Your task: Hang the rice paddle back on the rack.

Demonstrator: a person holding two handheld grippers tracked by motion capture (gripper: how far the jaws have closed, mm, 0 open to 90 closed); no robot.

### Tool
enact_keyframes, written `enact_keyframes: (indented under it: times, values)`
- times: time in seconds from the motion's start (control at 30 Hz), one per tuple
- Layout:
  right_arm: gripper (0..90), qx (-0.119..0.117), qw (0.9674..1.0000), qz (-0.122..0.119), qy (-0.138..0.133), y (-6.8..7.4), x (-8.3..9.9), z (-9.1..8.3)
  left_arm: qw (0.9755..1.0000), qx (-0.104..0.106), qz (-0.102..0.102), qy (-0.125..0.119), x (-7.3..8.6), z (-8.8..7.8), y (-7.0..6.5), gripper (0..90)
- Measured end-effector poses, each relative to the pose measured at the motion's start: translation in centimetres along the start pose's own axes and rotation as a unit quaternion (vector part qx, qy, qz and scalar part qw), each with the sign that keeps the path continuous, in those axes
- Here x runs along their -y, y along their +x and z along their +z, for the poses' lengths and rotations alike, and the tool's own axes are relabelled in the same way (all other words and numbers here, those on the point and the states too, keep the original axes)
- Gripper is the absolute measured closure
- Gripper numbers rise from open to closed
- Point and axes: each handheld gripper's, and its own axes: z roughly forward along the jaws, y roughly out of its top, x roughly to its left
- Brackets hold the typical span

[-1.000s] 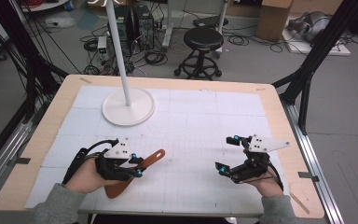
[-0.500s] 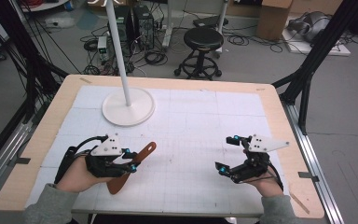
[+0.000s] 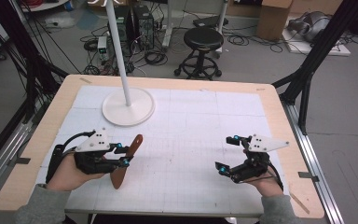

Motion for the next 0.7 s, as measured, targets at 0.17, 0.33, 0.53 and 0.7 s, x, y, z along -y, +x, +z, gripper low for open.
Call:
enact_keyframes:
  times: [0.17,0.33,0.53,0.7]
  values:
    - [0.0,0.001,1.0,0.002,0.0,0.0,0.0,0.0,0.9999,-0.008,-0.004,-0.01,0.0,-0.7,0.2,65.0]
    - [0.0,-0.002,1.0,0.0,-0.001,0.0,0.0,0.0,0.9997,-0.013,-0.007,-0.021,0.0,-1.5,0.5,65.0]
    - [0.0,-0.003,1.0,-0.001,0.0,0.1,0.0,0.1,0.9991,-0.02,-0.013,-0.035,0.0,-2.5,0.9,65.0]
    - [0.0,-0.002,1.0,-0.002,-0.001,0.0,0.0,0.1,0.9986,-0.021,-0.019,-0.044,0.1,-3.1,1.1,65.0]
